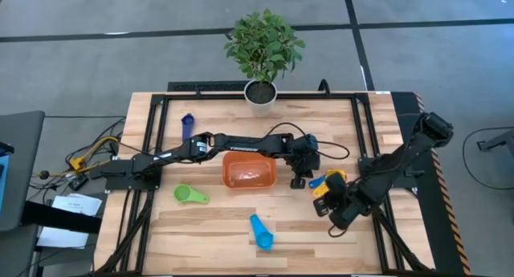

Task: Nest measuring cups in basket
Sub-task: Stack the yellow measuring cup on top of the blue measuring cup

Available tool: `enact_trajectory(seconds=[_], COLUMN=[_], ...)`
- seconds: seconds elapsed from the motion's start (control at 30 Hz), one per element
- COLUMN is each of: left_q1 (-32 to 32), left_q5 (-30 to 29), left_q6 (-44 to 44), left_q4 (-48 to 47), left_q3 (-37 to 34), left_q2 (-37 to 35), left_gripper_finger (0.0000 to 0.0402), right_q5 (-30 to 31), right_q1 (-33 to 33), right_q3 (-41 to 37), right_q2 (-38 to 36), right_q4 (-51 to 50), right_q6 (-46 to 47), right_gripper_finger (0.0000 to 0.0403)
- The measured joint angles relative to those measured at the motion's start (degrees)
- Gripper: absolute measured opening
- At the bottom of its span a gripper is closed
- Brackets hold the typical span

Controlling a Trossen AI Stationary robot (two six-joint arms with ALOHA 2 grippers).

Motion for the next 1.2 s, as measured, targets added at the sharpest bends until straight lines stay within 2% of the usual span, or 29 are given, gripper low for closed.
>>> enact_trajectory(seconds=[0.27, 0.43, 0.8, 1.2], left_q1=[-0.1, -0.1, -0.6, -1.2], left_q5=[-0.2, -0.2, -0.1, -0.4], left_q6=[-0.9, -1.5, -1.5, -1.7], left_q4=[0.2, 0.6, 0.5, 0.2], left_q3=[0.0, 0.0, 0.0, 0.0], left_q2=[0.0, 0.0, 0.0, 0.0], left_gripper_finger=[0.0009, 0.0009, 0.0009, 0.0009], right_q5=[-5.0, -5.4, -4.9, -4.9], right_q1=[0.8, -1.1, -9.4, -11.9], right_q3=[-0.1, -0.1, -0.1, -0.1], right_q2=[3.9, 6.4, 6.3, 6.3], right_q4=[-1.6, -2.2, -0.5, 2.7], right_q6=[2.4, 2.9, -5.8, -8.8], right_gripper_finger=[0.0008, 0.0006, 0.0009, 0.0010])
